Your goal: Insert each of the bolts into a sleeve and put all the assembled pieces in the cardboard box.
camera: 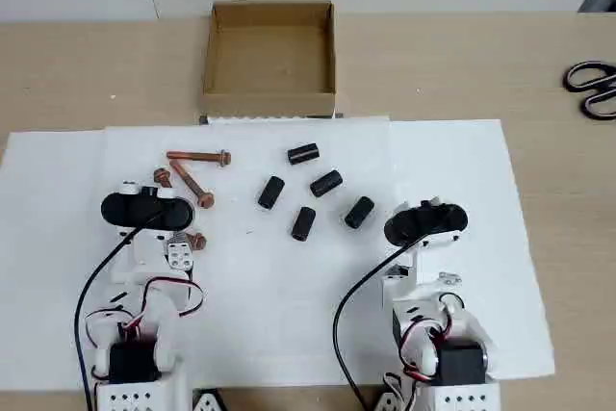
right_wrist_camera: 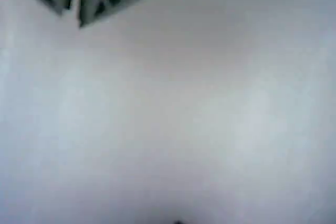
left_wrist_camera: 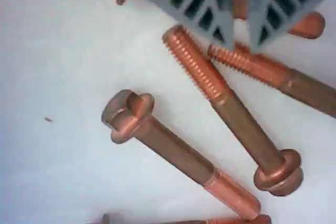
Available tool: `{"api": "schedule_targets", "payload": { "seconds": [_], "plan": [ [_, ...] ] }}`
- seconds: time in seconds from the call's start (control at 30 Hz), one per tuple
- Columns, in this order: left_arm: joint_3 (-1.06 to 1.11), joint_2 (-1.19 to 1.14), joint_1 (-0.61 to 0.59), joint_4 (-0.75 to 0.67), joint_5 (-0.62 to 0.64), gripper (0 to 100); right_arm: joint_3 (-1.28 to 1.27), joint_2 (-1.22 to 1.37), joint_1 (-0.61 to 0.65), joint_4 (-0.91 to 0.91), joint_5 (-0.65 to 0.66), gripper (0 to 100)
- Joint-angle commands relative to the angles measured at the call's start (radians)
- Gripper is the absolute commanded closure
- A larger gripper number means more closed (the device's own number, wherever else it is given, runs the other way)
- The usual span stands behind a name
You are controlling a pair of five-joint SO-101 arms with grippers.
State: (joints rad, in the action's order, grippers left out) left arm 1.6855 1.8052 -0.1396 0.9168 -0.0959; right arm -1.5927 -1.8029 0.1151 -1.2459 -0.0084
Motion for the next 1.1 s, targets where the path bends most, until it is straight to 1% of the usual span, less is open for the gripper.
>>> {"api": "schedule_targets", "payload": {
  "seconds": [0.0, 0.5, 0.7, 1.07],
  "plan": [
    [-0.004, 0.011, 0.002, -0.023, 0.000, 99, 0.000, -0.012, -0.004, 0.024, 0.014, 99.5],
    [-0.004, 0.011, 0.002, -0.023, 0.000, 99, 0.000, -0.012, -0.004, 0.024, 0.014, 99.5],
    [-0.004, 0.011, 0.002, -0.023, 0.000, 99, 0.000, -0.012, 0.038, 0.024, 0.014, 99.5],
    [-0.004, 0.011, 0.002, -0.023, 0.000, 99, 0.000, -0.012, 0.042, 0.024, 0.014, 99.5]
  ]
}}
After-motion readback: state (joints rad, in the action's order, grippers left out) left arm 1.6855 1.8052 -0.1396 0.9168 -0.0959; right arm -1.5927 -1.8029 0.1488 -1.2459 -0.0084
